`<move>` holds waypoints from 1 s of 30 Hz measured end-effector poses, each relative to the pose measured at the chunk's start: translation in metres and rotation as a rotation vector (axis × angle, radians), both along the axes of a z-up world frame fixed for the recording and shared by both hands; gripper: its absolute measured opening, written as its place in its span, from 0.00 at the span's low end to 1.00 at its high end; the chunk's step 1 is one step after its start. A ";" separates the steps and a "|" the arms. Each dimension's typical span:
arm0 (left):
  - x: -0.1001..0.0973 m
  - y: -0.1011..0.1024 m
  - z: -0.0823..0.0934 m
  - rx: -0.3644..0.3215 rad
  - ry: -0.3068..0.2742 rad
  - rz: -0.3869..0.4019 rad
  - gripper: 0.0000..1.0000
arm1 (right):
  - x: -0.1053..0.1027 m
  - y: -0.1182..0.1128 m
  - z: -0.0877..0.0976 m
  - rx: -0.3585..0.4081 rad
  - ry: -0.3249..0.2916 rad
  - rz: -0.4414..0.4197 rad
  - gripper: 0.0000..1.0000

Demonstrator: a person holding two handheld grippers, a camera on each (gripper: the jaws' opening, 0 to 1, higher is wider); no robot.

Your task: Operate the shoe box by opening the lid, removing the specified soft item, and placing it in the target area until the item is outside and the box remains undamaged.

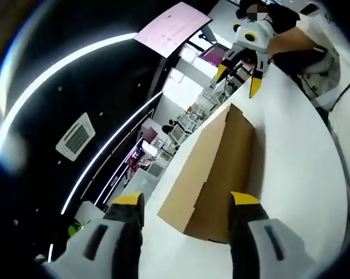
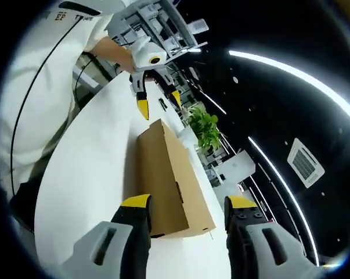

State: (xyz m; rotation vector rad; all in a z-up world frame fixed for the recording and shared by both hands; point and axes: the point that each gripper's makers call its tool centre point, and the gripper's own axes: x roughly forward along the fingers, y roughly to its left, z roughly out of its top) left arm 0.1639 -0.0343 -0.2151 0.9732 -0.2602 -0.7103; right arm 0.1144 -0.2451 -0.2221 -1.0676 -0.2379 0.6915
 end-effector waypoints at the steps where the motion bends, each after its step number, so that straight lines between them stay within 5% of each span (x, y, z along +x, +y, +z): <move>1: 0.000 -0.001 0.000 0.040 -0.044 -0.005 0.57 | 0.001 0.000 0.000 -0.001 -0.003 0.000 0.51; 2: 0.000 -0.002 0.001 0.050 -0.073 0.000 0.56 | 0.001 0.000 0.000 -0.002 -0.005 0.004 0.51; 7: -0.003 -0.008 -0.015 0.053 -0.014 -0.046 0.54 | 0.008 0.003 -0.004 -0.043 -0.008 0.007 0.49; 18: 0.011 0.010 -0.025 0.106 -0.043 0.019 0.52 | 0.024 0.007 -0.016 -0.113 -0.025 -0.010 0.43; 23: 0.013 0.012 -0.027 0.126 -0.049 0.028 0.49 | 0.028 0.008 -0.009 -0.114 -0.068 -0.038 0.41; 27: 0.015 0.011 -0.028 0.121 -0.044 0.023 0.49 | 0.034 0.009 -0.013 0.003 0.012 -0.007 0.40; 30: 0.018 0.011 -0.028 0.136 -0.064 0.030 0.52 | 0.038 0.005 -0.013 -0.042 -0.019 -0.025 0.41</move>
